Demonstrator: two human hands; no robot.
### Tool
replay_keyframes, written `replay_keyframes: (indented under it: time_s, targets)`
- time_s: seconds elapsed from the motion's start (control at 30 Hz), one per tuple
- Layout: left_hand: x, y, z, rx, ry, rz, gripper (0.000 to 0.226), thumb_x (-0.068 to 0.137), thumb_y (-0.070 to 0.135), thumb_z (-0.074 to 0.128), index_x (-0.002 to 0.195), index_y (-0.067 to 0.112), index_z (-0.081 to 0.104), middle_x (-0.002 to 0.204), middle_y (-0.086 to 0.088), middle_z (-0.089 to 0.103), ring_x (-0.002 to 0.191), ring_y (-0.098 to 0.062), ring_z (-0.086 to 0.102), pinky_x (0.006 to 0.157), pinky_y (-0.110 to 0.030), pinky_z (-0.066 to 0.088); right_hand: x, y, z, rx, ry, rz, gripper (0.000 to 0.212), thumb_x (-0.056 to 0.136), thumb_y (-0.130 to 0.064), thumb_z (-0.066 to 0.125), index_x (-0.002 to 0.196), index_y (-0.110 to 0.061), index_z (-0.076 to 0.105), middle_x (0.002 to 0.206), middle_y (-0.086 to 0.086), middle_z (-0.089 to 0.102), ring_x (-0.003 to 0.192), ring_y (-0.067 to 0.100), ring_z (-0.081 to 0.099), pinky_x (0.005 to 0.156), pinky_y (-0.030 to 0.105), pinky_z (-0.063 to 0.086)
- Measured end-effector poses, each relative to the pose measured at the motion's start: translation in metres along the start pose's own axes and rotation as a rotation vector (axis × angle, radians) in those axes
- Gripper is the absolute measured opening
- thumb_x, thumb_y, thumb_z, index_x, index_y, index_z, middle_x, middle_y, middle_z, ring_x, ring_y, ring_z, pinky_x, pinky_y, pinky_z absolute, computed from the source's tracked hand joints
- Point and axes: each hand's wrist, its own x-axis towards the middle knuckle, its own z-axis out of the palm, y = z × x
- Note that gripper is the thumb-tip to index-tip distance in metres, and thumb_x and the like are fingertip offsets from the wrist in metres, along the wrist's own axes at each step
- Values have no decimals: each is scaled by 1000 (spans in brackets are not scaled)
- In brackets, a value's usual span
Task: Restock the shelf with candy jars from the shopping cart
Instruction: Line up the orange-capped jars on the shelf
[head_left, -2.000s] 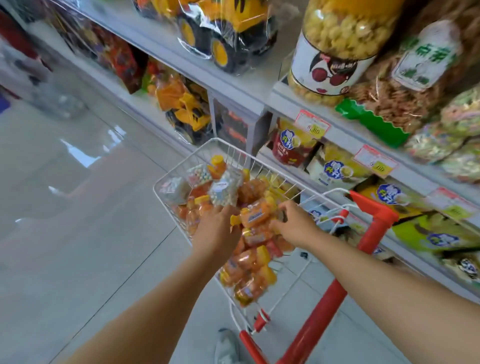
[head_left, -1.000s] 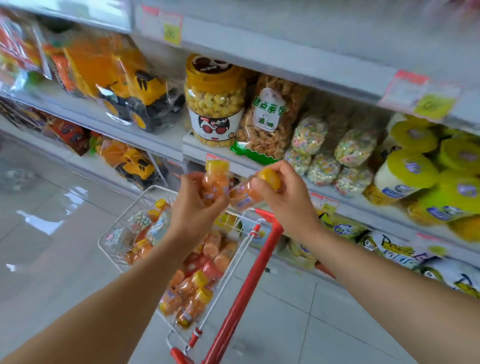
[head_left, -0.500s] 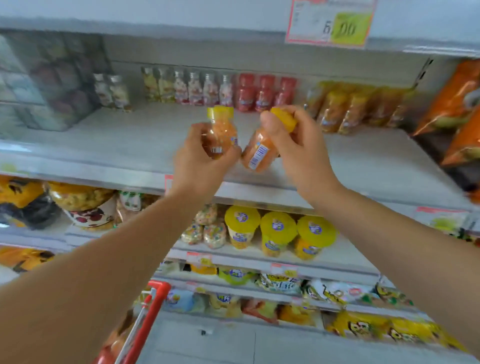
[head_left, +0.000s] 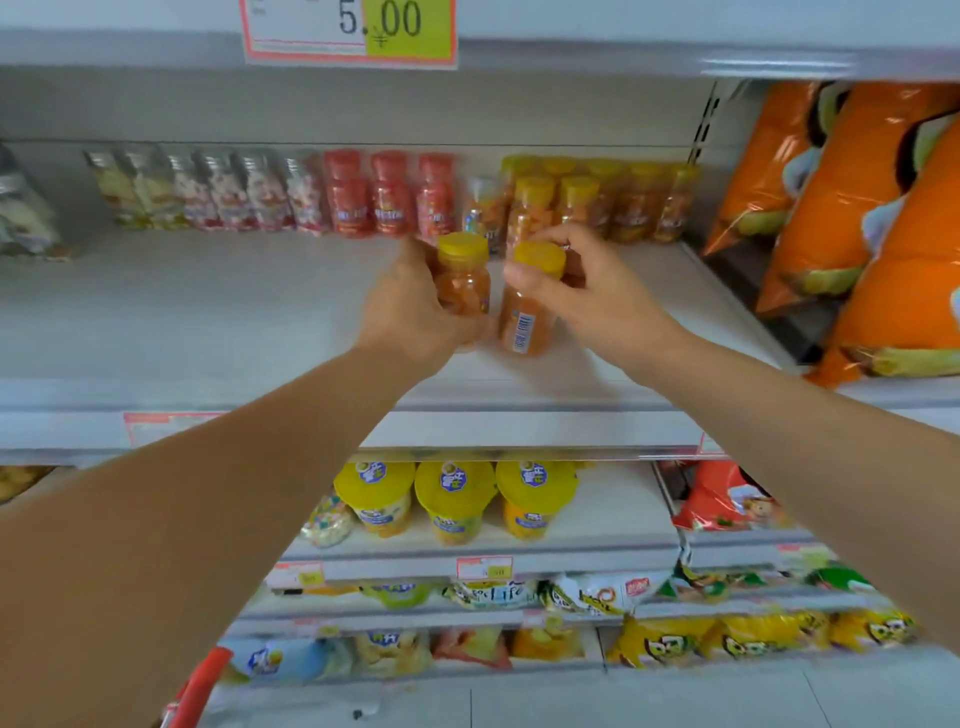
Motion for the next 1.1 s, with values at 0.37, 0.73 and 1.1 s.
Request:
replay_keyframes:
  time_s: [0.37,0.73,1.1]
  targets:
    - [1,-9,-20,52,-176,-42,48,66,28,86,105,21,57,82,10,62,68,-10,56,61,-24,42,0,8,-12,-53,19,52,52,72,-21,84,115,-13,56,105,-3,66,92,9,64,87,29,53]
    - [-2,7,11,542,-324,-5,107,62,92,37,137,17,40,136,-3,49,123,-24,47,103,-44,38,-3,20,-45,-47,10,30,47,89,-11,67,132,-18,49,110,-9,62,92,-3,60,79,12,51]
    - [10,-3,12,415,-464,92,100,52,95,32,127,34,56,136,6,53,127,-18,47,109,-45,34,15,27,-53,-175,56,83,53,86,-19,72,132,-18,47,118,-3,61,106,12,58,88,31,51]
